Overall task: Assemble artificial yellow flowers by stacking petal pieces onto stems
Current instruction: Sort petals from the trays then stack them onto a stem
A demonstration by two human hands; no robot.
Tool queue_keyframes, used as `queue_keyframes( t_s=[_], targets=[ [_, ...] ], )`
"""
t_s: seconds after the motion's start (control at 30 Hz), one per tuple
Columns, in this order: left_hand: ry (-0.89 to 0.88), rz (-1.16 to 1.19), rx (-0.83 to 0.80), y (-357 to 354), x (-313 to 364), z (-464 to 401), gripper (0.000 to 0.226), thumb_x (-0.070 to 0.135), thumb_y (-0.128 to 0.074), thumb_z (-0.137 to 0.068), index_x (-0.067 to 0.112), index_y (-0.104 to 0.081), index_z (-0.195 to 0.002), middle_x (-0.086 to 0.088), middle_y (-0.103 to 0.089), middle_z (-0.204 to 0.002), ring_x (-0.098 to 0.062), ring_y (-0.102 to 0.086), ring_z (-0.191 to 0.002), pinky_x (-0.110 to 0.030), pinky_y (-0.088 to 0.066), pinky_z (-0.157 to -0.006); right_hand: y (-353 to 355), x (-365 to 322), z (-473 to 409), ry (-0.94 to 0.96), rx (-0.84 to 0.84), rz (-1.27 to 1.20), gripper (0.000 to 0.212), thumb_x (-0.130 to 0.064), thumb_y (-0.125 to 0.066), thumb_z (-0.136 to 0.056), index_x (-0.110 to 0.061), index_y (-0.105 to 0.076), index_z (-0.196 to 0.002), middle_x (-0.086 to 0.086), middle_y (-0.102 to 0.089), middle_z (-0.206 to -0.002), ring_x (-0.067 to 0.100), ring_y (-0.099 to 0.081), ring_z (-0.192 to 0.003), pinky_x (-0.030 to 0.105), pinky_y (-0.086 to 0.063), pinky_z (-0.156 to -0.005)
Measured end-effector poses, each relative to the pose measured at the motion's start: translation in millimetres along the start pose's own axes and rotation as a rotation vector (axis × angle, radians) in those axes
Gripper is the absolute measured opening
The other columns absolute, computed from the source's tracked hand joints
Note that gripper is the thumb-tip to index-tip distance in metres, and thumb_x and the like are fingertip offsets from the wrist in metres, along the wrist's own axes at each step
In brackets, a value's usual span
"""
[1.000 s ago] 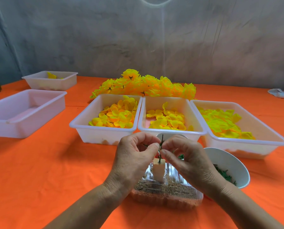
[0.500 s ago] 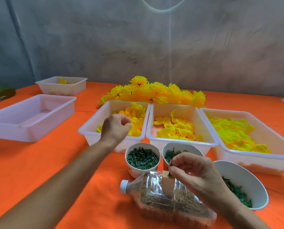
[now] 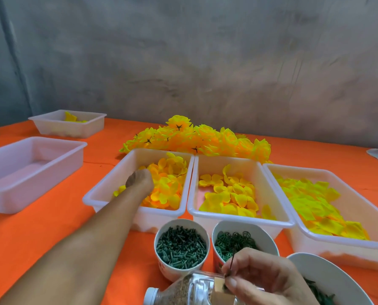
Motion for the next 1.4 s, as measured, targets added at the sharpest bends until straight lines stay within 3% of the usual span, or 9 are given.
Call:
queue_keyframes(
  t_s=[0.13,0.43,0.6,0.7,0.83,1.0,1.13,1.27,1.4],
  targets=[
    [0.011,0.093,-0.066,-3.4,-0.5,-3.2,0.037,0.019,-0.074,-0.081,0.005,-0.063,-0.114,-0.012,-0.063,-0.119,-0.029,-0.059,-0.110,-0.037,-0.051,-0.088,0.8,3.9,-0.3,-0.019,-0.012,-0.045,0.014,-0.020,-0.075,-0.064,-0.017,-0.075,-0.077,0.008,-0.064,-0.062,0.014,-0.056,-0.062,0.018,-0.039,-0.061],
    [0.048,0.112,0.007,11.4,-10.1,7.0,0.015,0.011,-0.067,-0.085,0.007,-0.068,-0.099,-0.009,-0.066,-0.099,-0.026,-0.064,-0.093,-0.031,-0.046,-0.068,-1.4,5.1,2.3,0.013,0.017,-0.053,0.017,-0.019,-0.074,-0.065,-0.016,-0.075,-0.082,0.014,-0.065,-0.067,0.020,-0.058,-0.067,0.032,-0.042,-0.068],
    [-0.121,-0.014,0.245,21.7,10.9,16.3,0.024,0.027,-0.064,-0.087,0.006,-0.065,-0.100,-0.013,-0.064,-0.108,-0.031,-0.060,-0.101,-0.035,-0.048,-0.075,-1.7,2.2,2.4,0.021,0.007,-0.048,0.014,-0.017,-0.073,-0.066,-0.017,-0.075,-0.080,0.020,-0.066,-0.071,0.019,-0.058,-0.068,0.032,-0.044,-0.069],
    [-0.287,-0.021,0.034,12.7,28.4,27.7,0.036,0.044,-0.075,-0.074,0.012,-0.067,-0.089,-0.006,-0.064,-0.095,-0.027,-0.061,-0.093,-0.034,-0.048,-0.071,-1.7,3.6,2.9,0.025,0.018,-0.056,0.014,-0.015,-0.073,-0.066,-0.016,-0.075,-0.080,0.021,-0.066,-0.073,0.019,-0.057,-0.068,0.034,-0.045,-0.070],
    [-0.345,-0.112,-0.105,-3.7,27.0,31.3,0.016,0.023,-0.077,-0.075,0.011,-0.066,-0.078,-0.010,-0.066,-0.090,-0.028,-0.062,-0.091,-0.033,-0.044,-0.065,-3.5,1.5,3.1,0.024,0.037,-0.058,0.014,-0.014,-0.072,-0.065,-0.015,-0.075,-0.079,0.019,-0.065,-0.071,0.019,-0.056,-0.068,0.035,-0.043,-0.070],
    [-0.242,0.359,-0.098,8.4,17.1,25.9,0.037,0.012,-0.075,-0.077,0.015,-0.048,-0.052,-0.003,-0.041,-0.053,-0.017,-0.038,-0.054,-0.024,-0.027,-0.047,-2.2,-0.2,3.2,0.010,0.027,-0.103,0.012,-0.005,-0.074,-0.072,-0.016,-0.076,-0.074,0.030,-0.063,-0.081,0.019,-0.055,-0.070,0.033,-0.046,-0.072],
    [-0.239,0.842,-0.117,25.6,10.9,36.6,0.012,0.004,-0.067,-0.084,0.008,-0.064,-0.073,-0.005,-0.054,-0.065,-0.015,-0.043,-0.059,-0.023,-0.037,-0.057,-1.6,-2.4,3.6,0.019,-0.016,-0.140,0.014,0.004,-0.071,-0.077,-0.009,-0.076,-0.078,0.023,-0.059,-0.070,0.020,-0.054,-0.069,0.020,-0.047,-0.066],
    [-0.329,1.116,-0.078,46.5,16.3,64.0,0.017,0.002,-0.063,-0.087,0.014,-0.063,-0.074,0.001,-0.060,-0.066,-0.009,-0.052,-0.057,-0.011,-0.041,-0.045,1.2,-2.8,3.3,-0.033,-0.050,-0.170,0.013,0.005,-0.066,-0.079,-0.004,-0.076,-0.082,0.012,-0.065,-0.067,0.012,-0.059,-0.063,0.015,-0.045,-0.059],
    [-0.340,1.366,-0.141,62.7,28.0,94.7,0.014,0.004,-0.064,-0.084,0.015,-0.064,-0.077,0.009,-0.068,-0.063,-0.004,-0.062,-0.056,-0.016,-0.049,-0.052,7.5,-6.6,2.2,-0.067,0.072,-0.163,0.022,0.003,-0.071,-0.078,-0.018,-0.078,-0.083,0.008,-0.073,-0.076,0.011,-0.065,-0.067,0.016,-0.048,-0.060]
  ],
)
Point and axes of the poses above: each hand's wrist, its own z-axis away from the middle knuckle, its own y-axis out of the back of the hand, x = y × z, the point moved 3 cm from there along -z, towards the middle knuckle
